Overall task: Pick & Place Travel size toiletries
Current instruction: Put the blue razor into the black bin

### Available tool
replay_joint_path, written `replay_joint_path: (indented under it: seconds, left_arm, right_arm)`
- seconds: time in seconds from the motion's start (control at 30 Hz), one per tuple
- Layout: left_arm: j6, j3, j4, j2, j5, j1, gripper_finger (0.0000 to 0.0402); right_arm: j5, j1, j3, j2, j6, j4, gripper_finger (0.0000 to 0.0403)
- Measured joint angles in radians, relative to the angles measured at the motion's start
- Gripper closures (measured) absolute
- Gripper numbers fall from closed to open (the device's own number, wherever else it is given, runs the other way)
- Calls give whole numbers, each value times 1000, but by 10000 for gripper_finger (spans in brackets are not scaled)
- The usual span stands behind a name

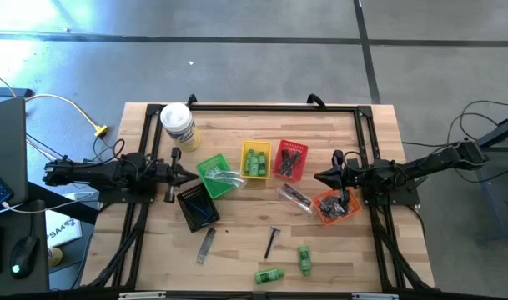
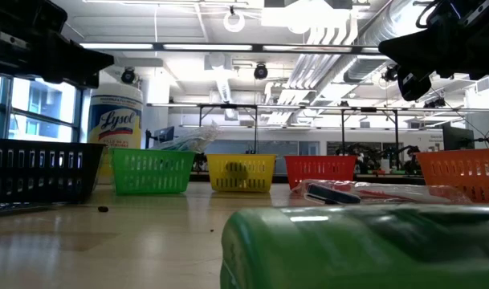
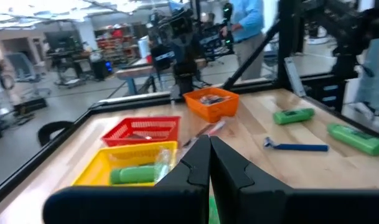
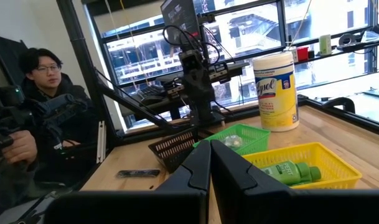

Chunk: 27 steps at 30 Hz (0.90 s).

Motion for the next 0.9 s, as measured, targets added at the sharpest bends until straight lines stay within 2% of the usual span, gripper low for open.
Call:
replay_joint_path:
  seconds: [0.9]
  left_arm:
    - [-25,-1,3,0,-8,0,401]
  right_arm:
    - [-4,0,0,0,3,0,399]
